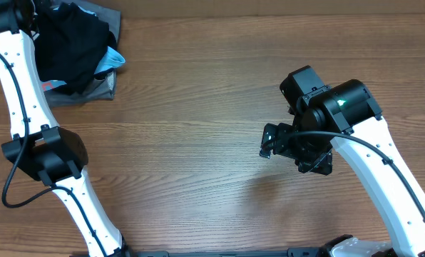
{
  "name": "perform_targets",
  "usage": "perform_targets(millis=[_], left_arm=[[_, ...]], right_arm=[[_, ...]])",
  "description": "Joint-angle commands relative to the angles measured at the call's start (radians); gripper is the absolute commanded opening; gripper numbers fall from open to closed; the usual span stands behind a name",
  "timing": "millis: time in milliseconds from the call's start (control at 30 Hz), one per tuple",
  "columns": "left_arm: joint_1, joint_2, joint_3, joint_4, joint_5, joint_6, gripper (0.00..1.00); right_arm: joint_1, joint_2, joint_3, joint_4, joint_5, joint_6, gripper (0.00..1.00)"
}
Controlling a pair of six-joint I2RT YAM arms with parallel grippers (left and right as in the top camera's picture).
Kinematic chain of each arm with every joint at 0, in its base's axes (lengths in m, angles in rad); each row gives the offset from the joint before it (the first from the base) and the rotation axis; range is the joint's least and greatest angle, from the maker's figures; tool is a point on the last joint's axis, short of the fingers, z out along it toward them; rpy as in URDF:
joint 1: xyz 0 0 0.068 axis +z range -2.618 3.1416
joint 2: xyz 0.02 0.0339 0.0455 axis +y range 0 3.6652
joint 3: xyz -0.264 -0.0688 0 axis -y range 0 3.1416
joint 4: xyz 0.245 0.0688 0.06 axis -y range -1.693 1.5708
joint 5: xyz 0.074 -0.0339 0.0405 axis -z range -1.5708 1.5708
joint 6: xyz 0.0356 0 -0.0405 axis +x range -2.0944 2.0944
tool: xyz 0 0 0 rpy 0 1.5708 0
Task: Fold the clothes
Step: 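Lower the bundle onto the stack and release the left gripper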
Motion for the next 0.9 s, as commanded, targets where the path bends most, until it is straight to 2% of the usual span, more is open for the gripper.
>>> perform_targets(millis=[0, 233, 400, 500, 600, 633, 700, 867], left_arm=[[0.0, 0.071, 0.006, -0.003, -0.006, 0.023, 0.16], [0.002, 0.22, 0.006, 0.011, -0.007, 0.045, 0.21], [0.006, 0.269, 0.006, -0.009, 0.02, 0.049, 0.33], [0.006, 0.233, 0.026, -0.011, 0.032, 0.04, 0.51], [0.006, 0.167, 0.035, -0.012, 0.085, 0.01, 0.75], [0.006, 0.138, 0.035, -0.011, 0.112, 0.011, 0.79], [0.006, 0.073, 0.037, -0.011, 0.152, 0.01, 0.98], [0.006, -0.106, 0.037, -0.052, 0.164, -0.008, 1.0]], right_arm=[[0.0, -0.011, -0.005, 0.001, 0.01, 0.008, 1.0], [0.0, -0.011, -0.005, 0.002, 0.01, 0.008, 1.0], [0.0, -0.011, -0.005, 0.002, 0.01, 0.008, 1.0], [0.0, -0.011, -0.005, 0.001, 0.01, 0.011, 1.0], [0.0, -0.011, -0.005, 0.002, 0.01, 0.023, 0.97], [0.0, -0.011, -0.005, 0.003, 0.016, 0.026, 0.96], [0.001, -0.012, -0.005, 0.002, 0.067, 0.074, 0.96], [0.023, -0.024, -0.003, 0.011, 0.142, 0.127, 0.97]])
